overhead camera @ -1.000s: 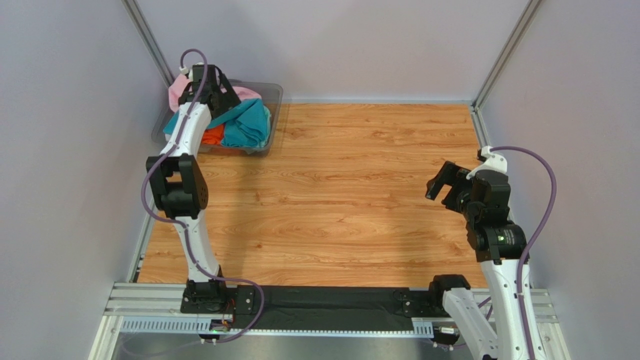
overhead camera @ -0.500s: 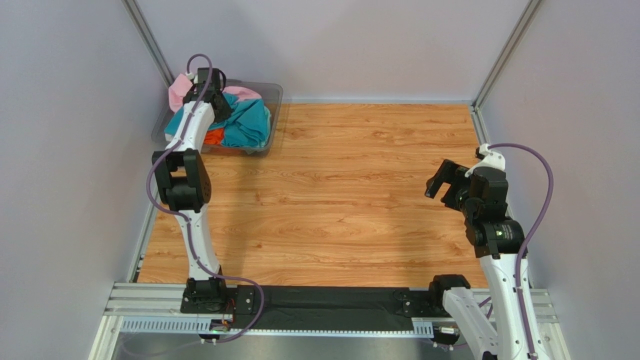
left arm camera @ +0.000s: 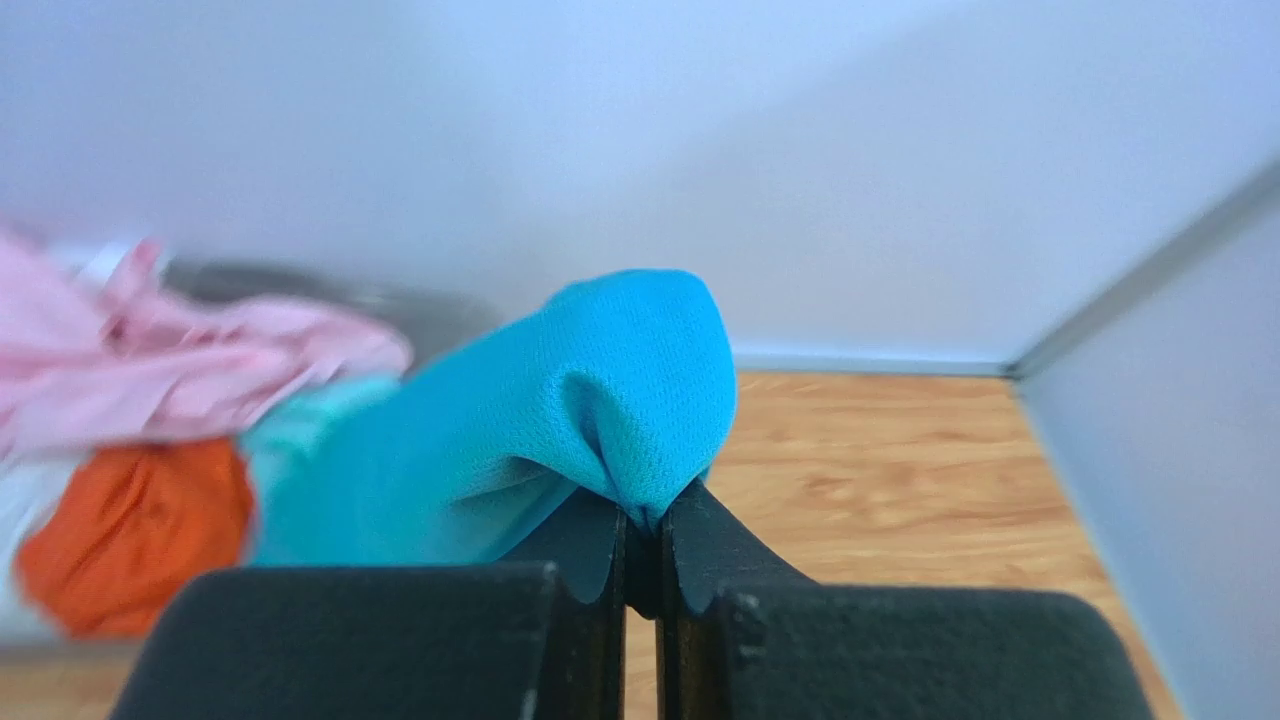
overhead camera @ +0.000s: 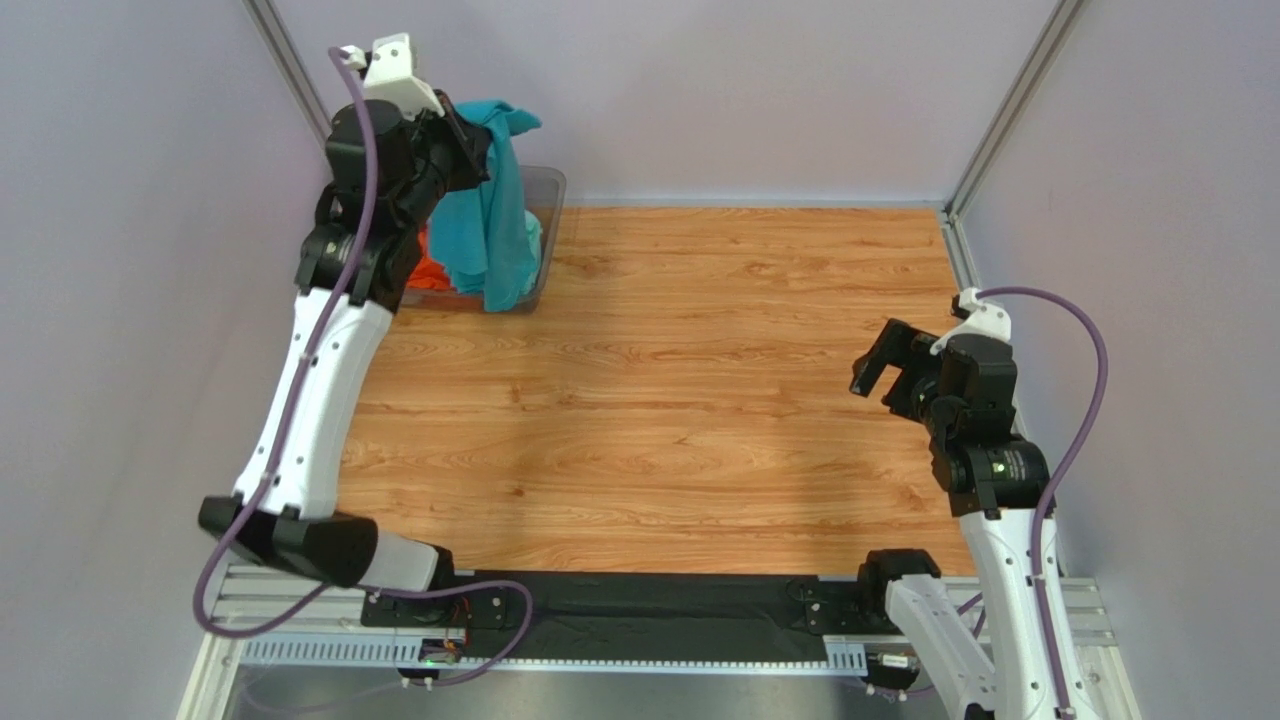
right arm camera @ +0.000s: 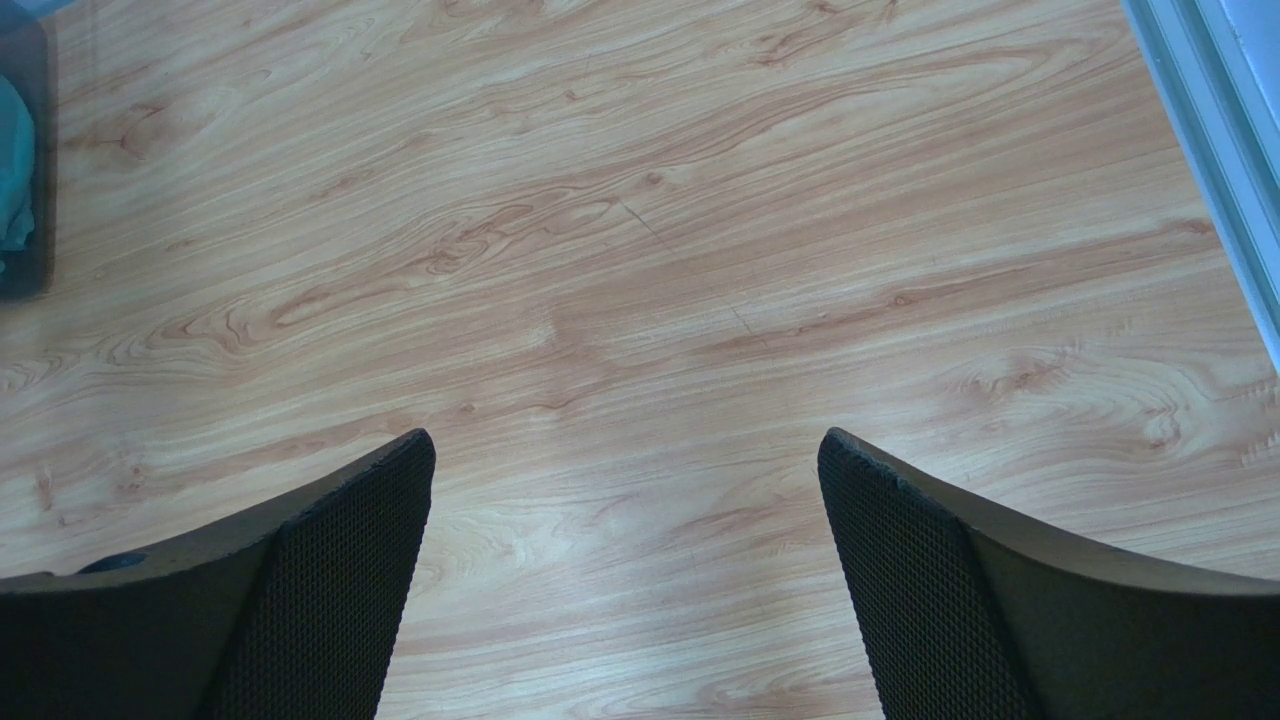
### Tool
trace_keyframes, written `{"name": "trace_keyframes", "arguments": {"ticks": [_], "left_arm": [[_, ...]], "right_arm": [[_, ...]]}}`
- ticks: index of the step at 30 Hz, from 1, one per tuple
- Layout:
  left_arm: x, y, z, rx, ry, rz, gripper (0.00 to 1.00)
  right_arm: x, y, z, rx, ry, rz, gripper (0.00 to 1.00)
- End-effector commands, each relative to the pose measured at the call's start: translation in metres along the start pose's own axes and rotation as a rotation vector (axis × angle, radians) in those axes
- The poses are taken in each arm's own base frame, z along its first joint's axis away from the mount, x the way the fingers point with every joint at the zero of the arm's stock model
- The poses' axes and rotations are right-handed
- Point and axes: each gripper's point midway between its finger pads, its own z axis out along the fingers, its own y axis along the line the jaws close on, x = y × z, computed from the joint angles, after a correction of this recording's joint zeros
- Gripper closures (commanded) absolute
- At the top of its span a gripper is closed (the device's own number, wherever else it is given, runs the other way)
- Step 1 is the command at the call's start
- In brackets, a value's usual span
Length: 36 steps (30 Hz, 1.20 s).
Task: Fold and stack the t-shirts
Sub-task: Grab the tshirt from the pile, then move the tshirt to the center of the board
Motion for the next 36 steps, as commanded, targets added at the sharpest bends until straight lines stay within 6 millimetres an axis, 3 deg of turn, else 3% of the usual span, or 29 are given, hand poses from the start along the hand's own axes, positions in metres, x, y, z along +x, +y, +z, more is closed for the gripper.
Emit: {"name": "trace_keyframes", "arguments": {"ticks": [1, 5, 10, 14, 16, 18, 21, 22, 24, 25, 28, 31, 34, 36], "left_arm": [[-0.047, -0.05, -0.047, 0.207, -0.169, 0.066, 1.0], [-0.041, -0.134, -0.104, 0.527, -0.194, 0.121, 1.0], [-0.038, -0.205, -0.171, 0.857, -0.218, 0.167, 1.0], [-0.032, -0.23, -0.201, 0.998, -0.212, 0.172, 1.0], [-0.032, -0.228, -0.202, 0.979, -0.223, 0.161, 1.0], [-0.022, -0.214, -0.184, 0.87, -0.202, 0.125, 1.0], [0.02, -0.178, -0.147, 0.637, -0.093, 0.068, 1.0], [0.055, -0.161, -0.13, 0.546, -0.015, 0.062, 1.0], [0.09, -0.115, -0.11, 0.294, 0.054, -0.003, 1.0], [0.13, -0.094, -0.1, 0.2, 0.129, 0.008, 1.0], [0.197, -0.038, -0.095, -0.053, 0.266, 0.024, 1.0], [0.25, -0.004, -0.103, -0.182, 0.407, 0.035, 1.0], [0.284, 0.02, -0.111, -0.265, 0.499, 0.034, 1.0], [0.294, 0.029, -0.115, -0.289, 0.527, 0.022, 1.0]], "right_arm": [[-0.005, 0.002, 0.0, -0.012, -0.031, 0.009, 0.0], [-0.008, 0.001, -0.002, -0.007, -0.053, 0.014, 0.0], [-0.011, 0.0, -0.006, -0.011, -0.076, 0.016, 0.0], [-0.01, 0.0, -0.008, -0.013, -0.082, 0.018, 0.0], [-0.01, 0.001, -0.009, -0.017, -0.085, 0.016, 0.0], [-0.01, 0.002, -0.01, -0.024, -0.086, 0.016, 0.0], [-0.009, 0.003, -0.011, -0.034, -0.085, 0.019, 0.0], [-0.009, 0.002, -0.011, -0.032, -0.086, 0.018, 0.0], [-0.008, 0.004, -0.01, -0.036, -0.081, 0.021, 0.0], [-0.007, 0.004, -0.009, -0.036, -0.073, 0.023, 0.0], [-0.001, 0.011, -0.005, -0.071, -0.032, 0.012, 0.0], [0.011, 0.016, 0.001, -0.097, 0.038, 0.022, 0.0], [0.032, 0.032, 0.013, -0.17, 0.152, 0.049, 0.05], [0.05, 0.052, 0.021, -0.234, 0.246, 0.022, 0.04]]}}
